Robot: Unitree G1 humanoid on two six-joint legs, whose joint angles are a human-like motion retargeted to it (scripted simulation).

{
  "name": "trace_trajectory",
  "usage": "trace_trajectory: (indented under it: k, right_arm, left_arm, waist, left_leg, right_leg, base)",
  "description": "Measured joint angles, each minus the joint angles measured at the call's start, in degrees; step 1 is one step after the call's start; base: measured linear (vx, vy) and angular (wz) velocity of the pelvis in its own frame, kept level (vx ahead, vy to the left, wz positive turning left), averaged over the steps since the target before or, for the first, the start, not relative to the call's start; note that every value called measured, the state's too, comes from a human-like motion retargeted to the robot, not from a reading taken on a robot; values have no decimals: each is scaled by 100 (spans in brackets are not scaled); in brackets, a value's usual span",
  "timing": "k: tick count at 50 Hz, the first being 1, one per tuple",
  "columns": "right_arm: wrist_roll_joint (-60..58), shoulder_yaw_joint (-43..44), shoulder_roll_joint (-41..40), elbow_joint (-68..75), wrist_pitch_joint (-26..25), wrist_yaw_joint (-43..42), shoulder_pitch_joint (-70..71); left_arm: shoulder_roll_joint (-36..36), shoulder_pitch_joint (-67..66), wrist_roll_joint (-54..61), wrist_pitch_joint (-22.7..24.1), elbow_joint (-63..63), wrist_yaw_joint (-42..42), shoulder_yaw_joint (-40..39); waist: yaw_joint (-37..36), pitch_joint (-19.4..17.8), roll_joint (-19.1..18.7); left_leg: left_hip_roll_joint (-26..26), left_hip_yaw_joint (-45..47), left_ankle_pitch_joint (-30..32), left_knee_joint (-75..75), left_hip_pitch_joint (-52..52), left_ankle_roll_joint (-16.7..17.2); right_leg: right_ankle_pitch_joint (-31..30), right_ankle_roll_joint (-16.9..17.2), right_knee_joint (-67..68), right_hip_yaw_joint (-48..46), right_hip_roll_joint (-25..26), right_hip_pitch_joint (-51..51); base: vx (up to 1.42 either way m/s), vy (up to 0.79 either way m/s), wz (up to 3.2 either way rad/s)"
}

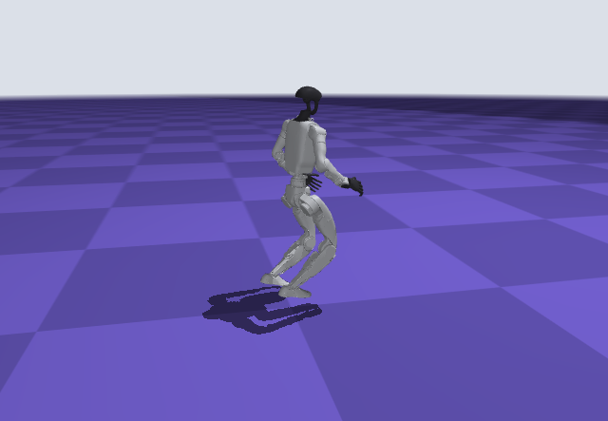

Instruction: Run

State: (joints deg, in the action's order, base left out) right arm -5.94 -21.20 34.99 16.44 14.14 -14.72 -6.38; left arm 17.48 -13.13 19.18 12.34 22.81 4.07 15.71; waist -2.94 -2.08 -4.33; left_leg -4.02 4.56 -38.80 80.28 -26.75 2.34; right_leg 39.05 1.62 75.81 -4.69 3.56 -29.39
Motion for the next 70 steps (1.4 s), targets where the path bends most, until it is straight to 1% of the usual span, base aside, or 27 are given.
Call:
trace_trajectory:
  k: [2, 5, 7, 10, 11, 12, 15, 22, 25, 28, 30, 31, 35, 38, 41, 43, 45, 47, 50, 52, 55, 57, 58, 61, 64, 66, 70]
  right_arm:
    - [15, 26, 28, -91, 50, 63, -79]
    - [15, 111, 92, -349, 98, 78, -192]
    - [1, 176, 133, -538, 93, 29, -188]
    - [-44, 211, 141, -670, 24, -65, -160]
    - [-62, 198, 115, -671, -15, -106, -109]
    - [-81, 182, 91, -665, -48, -140, -59]
    - [-123, 130, 36, -593, -103, -189, 59]
    - [-176, 59, 34, -450, -164, -136, 159]
    - [-179, 10, 44, -373, -185, -130, 189]
    - [-165, -35, 33, -165, -207, -142, 249]
    - [-144, -16, 62, -52, -208, -138, 243]
    - [-124, -5, 73, 9, -211, -118, 220]
    - [-109, 13, 84, 253, -204, 5, 91]
    - [-130, 1, 82, 404, -180, 121, -21]
    - [-195, 31, 78, 450, -147, 255, -143]
    - [-206, 62, 71, 443, -143, 325, -214]
    - [-196, 79, 39, 454, -160, 394, -259]
    - [-189, 69, 0, 436, -180, 449, -266]
    - [-233, 9, -16, 398, -256, 533, -111]
    - [-272, -74, -29, 389, -304, 578, 115]
    - [-144, -182, 13, 279, -290, 600, 302]
    - [45, -150, 122, 74, -264, 612, 286]
    - [132, -124, 166, 3, -258, 614, 245]
    - [336, -71, 237, -76, -267, 654, 64]
    - [432, -42, 302, -15, -279, 751, -118]
    - [457, -7, 340, 73, -262, 846, -240]
    - [435, 156, 350, 248, -214, 1033, -488]
  left_arm:
    - [68, -68, -58, 12, -44, -75, 22]
    - [175, -150, -88, 0, -211, -136, 7]
    - [259, -214, -81, -8, -329, -117, -30]
    - [299, -229, -56, -53, -401, -30, -89]
    - [276, -200, -59, -78, -402, 16, -124]
    - [249, -173, -56, -100, -394, 58, -156]
    - [145, -101, -50, -144, -319, 147, -210]
    - [-3, 44, -152, -192, -74, 310, -175]
    - [-24, 162, -215, -198, 6, 390, -149]
    - [27, 290, -254, -192, 6, 421, -136]
    - [82, 348, -283, -169, -49, 424, -139]
    - [108, 369, -309, -161, -79, 400, -146]
    - [156, 430, -473, -89, -192, 290, -136]
    - [170, 472, -606, -40, -264, 177, -100]
    - [199, 502, -748, -16, -300, 53, -48]
    - [201, 571, -803, -11, -397, -26, -20]
    - [176, 645, -795, -30, -469, -113, 18]
    - [134, 675, -765, -45, -517, -155, 41]
    - [53, 766, -700, -119, -534, -106, 47]
    - [-33, 848, -666, -178, -459, 10, 10]
    - [-45, 799, -524, -214, -396, 86, -93]
    - [97, 653, -413, -210, -474, 86, -183]
    - [162, 580, -375, -197, -513, 77, -215]
    - [297, 353, -321, -155, -557, -13, -266]
    - [386, 165, -266, -121, -554, -158, -269]
    - [433, 66, -222, -108, -546, -284, -255]
    - [479, -29, -227, -96, -527, -522, -234]
  waist:
    - [-15, 57, -15]
    - [-43, 117, -34]
    - [-73, 125, -39]
    - [-123, 68, -39]
    - [-174, 51, -92]
    - [-224, 39, -145]
    - [-339, 40, -274]
    - [-314, 65, -261]
    - [-213, 145, -157]
    - [-39, 230, 8]
    - [69, 227, 113]
    - [84, 227, 125]
    - [138, 312, 151]
    - [174, 426, 156]
    - [177, 533, 142]
    - [171, 590, 134]
    - [161, 622, 135]
    - [138, 607, 143]
    - [113, 499, 185]
    - [185, 474, 271]
    - [191, 530, 285]
    - [172, 450, 277]
    - [160, 434, 286]
    - [126, 518, 301]
    - [120, 642, 303]
    - [122, 710, 302]
    - [143, 822, 305]
  left_leg:
    - [46, -48, 139, 52, -54, 28]
    - [48, -97, 139, 301, -140, -32]
    - [1, -90, -40, 591, -179, -136]
    - [-75, -75, -345, 1082, -264, -295]
    - [-190, -76, -446, 1238, -342, -331]
    - [-300, -76, -524, 1376, -422, -358]
    - [-548, -59, -668, 1595, -658, -395]
    - [-547, 99, -1030, 1353, -991, -518]
    - [-479, 206, -1120, 1127, -1112, -605]
    - [-264, 314, -1120, 778, -1020, -617]
    - [-127, 378, -997, 451, -815, -547]
    - [-114, 391, -886, 281, -696, -467]
    - [-100, 382, -124, -262, -479, -56]
    - [-109, 350, 206, -463, -487, 127]
    - [-124, 277, 284, -496, -544, 193]
    - [-176, 223, 142, -425, -588, 133]
    - [-270, 193, -63, -242, -627, 41]
    - [-336, 141, -413, 110, -692, -58]
    - [-418, 90, -1120, 706, -850, -276]
    - [-378, 92, -1120, 855, -1203, -412]
    - [-516, 94, -1120, 1101, -1427, -418]
    - [-557, 70, -1026, 1066, -1132, -307]
    - [-531, 47, -825, 917, -1004, -225]
    - [-489, 2, -73, 432, -845, 37]
    - [-430, -1, 489, 39, -816, 196]
    - [-344, -1, 670, -155, -804, 249]
    - [-100, -19, 751, -464, -751, 249]
  right_leg:
    - [-69, 45, -12, -4, 24, -96]
    - [-2, 18, -16, 17, 98, -191]
    - [233, -73, 68, 48, 146, -228]
    - [858, -305, 316, 76, 198, -263]
    - [1000, -393, 336, 70, 299, -319]
    - [1095, -463, 345, 62, 392, -371]
    - [1095, -542, 309, 31, 572, -489]
    - [1095, -485, 397, 56, 499, -642]
    - [1095, -442, 432, 83, 384, -782]
    - [1095, -331, 474, 140, 158, -759]
    - [921, -231, 362, 162, 2, -598]
    - [741, -183, 259, 140, -33, -510]
    - [27, -14, -53, 53, -105, -424]
    - [-231, 66, -199, -10, -109, -534]
    - [-307, 114, -366, -20, -17, -661]
    - [-314, 112, -437, 6, 71, -745]
    - [-254, 88, -400, 53, 162, -816]
    - [13, -13, -149, 85, 235, -903]
    - [782, -296, 395, 58, 242, -1058]
    - [1095, -430, 660, 4, 90, -1350]
    - [1095, -425, 720, -69, 125, -1503]
    - [904, -280, 532, -25, 244, -1149]
    - [649, -178, 354, -8, 261, -977]
    - [-506, 178, -113, -30, 212, -715]
    - [-1216, 398, -364, -16, 149, -693]
    - [-1383, 444, -407, -11, 82, -711]
    - [-1330, 418, -414, 15, -51, -726]
  base:
    - [0, 0, 0]
    - [0, 0, 6]
    - [-1, -1, 20]
    - [-1, -1, 13]
    - [0, 0, 0]
    - [-5, 0, -20]
    - [-2, 0, -12]
    - [0, 0, 0]
    - [2, 3, 17]
    - [10, 5, 44]
    - [14, 6, 41]
    - [13, 5, 24]
    - [9, 4, 18]
    - [5, 2, 27]
    - [3, 0, 27]
    - [1, -1, 28]
    - [-1, -2, 30]
    - [-4, -2, 26]
    - [-5, -3, 37]
    - [-9, -4, 53]
    - [6, 2, 9]
    - [17, 5, 0]
    - [15, 5, 4]
    - [10, 5, 6]
    - [5, 5, 20]
    - [3, 4, 31]
    - [1, 3, 41]
